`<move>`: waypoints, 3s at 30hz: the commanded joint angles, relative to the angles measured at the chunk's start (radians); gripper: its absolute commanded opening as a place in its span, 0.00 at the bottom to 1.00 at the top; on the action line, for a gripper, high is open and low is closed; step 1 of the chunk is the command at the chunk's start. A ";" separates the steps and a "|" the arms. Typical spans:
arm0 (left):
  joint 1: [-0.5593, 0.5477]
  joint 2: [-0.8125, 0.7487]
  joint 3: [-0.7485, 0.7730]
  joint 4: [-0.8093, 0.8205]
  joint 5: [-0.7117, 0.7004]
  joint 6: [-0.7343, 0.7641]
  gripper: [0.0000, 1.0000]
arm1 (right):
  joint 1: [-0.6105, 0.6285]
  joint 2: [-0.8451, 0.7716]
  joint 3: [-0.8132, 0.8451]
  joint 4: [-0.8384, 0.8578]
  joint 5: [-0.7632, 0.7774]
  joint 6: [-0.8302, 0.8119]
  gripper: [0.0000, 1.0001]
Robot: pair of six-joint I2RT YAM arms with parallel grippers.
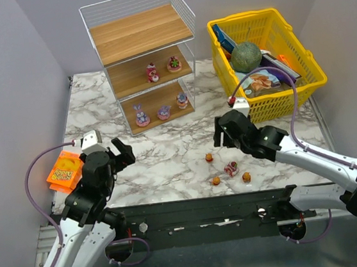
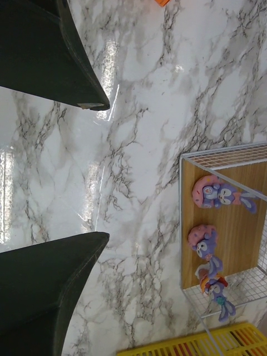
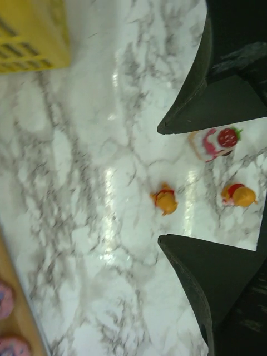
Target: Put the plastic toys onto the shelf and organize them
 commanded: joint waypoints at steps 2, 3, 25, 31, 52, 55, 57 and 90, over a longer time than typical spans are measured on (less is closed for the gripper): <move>-0.004 0.014 -0.014 0.042 0.059 0.018 0.99 | 0.008 -0.013 -0.047 -0.348 0.068 0.317 0.80; -0.005 0.014 -0.014 0.044 0.062 0.020 0.99 | 0.008 -0.006 -0.052 -0.368 0.067 0.363 0.80; -0.005 0.006 -0.014 0.041 0.062 0.020 0.99 | 0.014 0.047 -0.208 -0.192 -0.085 0.365 0.51; -0.005 0.011 -0.014 0.044 0.062 0.021 0.99 | 0.016 0.067 -0.211 -0.184 -0.110 0.376 0.40; -0.005 -0.008 -0.007 0.027 0.035 0.015 0.99 | 0.063 0.053 0.095 -0.003 -0.290 -0.148 0.01; -0.005 -0.019 0.002 0.015 0.025 0.012 0.99 | 0.130 0.197 0.173 0.019 -0.407 -0.292 0.01; -0.005 -0.029 0.013 0.005 0.025 0.010 0.99 | 0.164 0.280 0.245 0.008 -0.468 -0.397 0.01; -0.005 -0.086 0.073 -0.059 -0.002 0.024 0.99 | 0.237 0.646 0.418 0.178 -0.429 -0.810 0.80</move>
